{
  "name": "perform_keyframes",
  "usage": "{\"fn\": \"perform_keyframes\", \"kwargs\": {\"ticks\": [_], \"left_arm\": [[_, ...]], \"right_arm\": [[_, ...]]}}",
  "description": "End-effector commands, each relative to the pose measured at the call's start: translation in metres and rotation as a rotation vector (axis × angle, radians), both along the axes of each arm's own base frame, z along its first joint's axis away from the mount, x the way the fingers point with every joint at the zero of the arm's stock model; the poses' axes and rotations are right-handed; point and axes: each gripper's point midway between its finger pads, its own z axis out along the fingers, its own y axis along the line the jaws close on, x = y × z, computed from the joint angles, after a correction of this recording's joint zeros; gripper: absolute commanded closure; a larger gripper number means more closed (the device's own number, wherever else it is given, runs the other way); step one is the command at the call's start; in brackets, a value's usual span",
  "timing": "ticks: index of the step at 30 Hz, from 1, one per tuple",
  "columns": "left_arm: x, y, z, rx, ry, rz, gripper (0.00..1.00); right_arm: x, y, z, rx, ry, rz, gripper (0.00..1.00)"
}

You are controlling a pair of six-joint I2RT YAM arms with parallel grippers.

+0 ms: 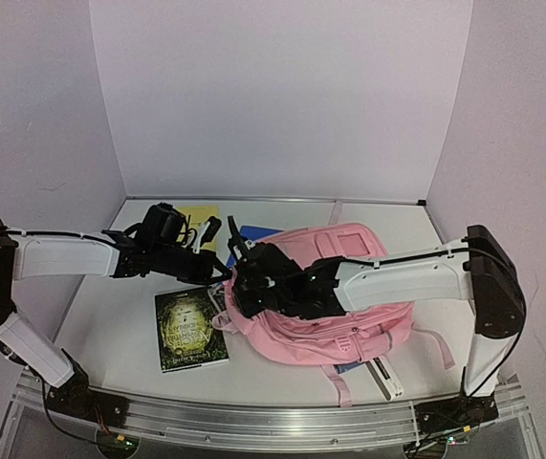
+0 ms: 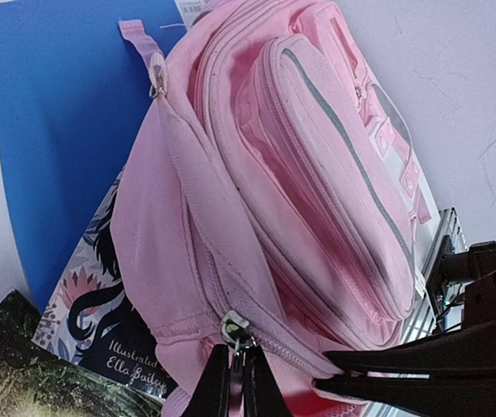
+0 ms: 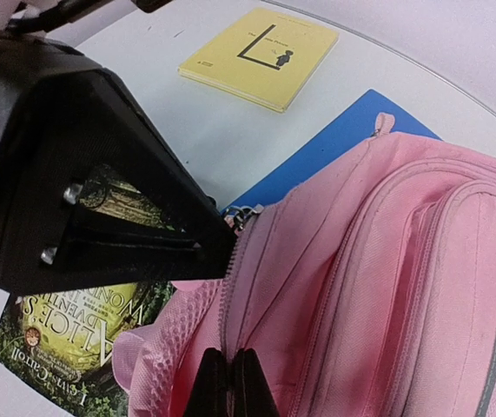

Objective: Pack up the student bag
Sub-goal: Unzip the student bag at the center of the board.

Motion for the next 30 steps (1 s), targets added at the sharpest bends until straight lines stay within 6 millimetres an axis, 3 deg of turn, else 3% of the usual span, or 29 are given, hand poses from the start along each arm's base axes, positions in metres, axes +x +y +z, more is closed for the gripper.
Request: {"fn": "perform_keyframes", "kwargs": {"ticks": [1,7,14,20,25,30], "left_arm": [[0.028,0.012,0.031,0.048,-0.117,0.113,1.0],[0.051,0.028,0.029,0.094,-0.119,0.198,1.0],[0.08,0.021,0.022,0.138,-0.122,0.166,1.0],[0.112,0.026,0.009,0.198,-0.133,0.19,1.0],[0.141,0.026,0.005,0.23,-0.159,0.22,1.0],[0.173,0.03,-0.013,0.256,-0.145,0.26,1.0]], "right_arm": [[-0.016,-0.015,0.027,0.021,0.005,0.073,1.0],[-0.042,-0.041,0.038,0.055,0.044,0.145,1.0],[-0.065,-0.056,0.055,0.11,0.092,0.214,1.0],[-0.077,-0.059,0.073,0.137,0.097,0.245,1.0],[-0.083,-0.058,0.078,0.132,0.098,0.263,1.0],[-0.085,-0.056,0.083,0.136,0.09,0.273,1.0]]}}
